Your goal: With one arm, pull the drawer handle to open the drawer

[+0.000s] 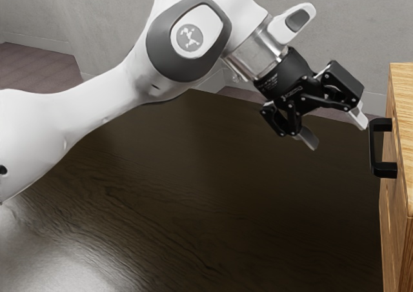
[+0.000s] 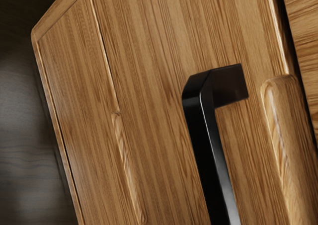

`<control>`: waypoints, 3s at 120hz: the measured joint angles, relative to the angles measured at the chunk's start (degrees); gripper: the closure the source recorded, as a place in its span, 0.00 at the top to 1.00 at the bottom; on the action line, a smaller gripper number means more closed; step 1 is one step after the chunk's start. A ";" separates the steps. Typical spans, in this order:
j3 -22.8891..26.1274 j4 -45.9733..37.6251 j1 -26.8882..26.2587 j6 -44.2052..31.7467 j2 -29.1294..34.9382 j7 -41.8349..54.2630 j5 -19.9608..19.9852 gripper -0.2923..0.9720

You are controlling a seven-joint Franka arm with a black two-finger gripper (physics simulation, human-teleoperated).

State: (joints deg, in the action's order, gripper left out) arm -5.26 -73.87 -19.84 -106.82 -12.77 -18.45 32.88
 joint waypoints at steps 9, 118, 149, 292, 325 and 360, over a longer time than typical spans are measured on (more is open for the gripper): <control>-0.03 0.00 -0.18 -0.26 -0.12 -0.19 -0.54 0.77; -0.01 0.16 -1.37 -1.02 -3.01 -1.28 -1.28 0.77; -0.49 -0.79 -1.29 -0.83 -2.39 -1.43 -1.44 0.77; -4.01 -11.03 -0.79 0.44 5.95 -1.66 -5.25 0.77; -4.89 -12.97 -0.69 0.32 7.65 -1.66 -5.51 0.77; -6.22 -16.10 -1.17 0.23 10.42 -1.63 -6.19 0.77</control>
State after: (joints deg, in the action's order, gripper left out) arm -11.48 -89.96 -21.01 -106.59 -2.35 -20.08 26.69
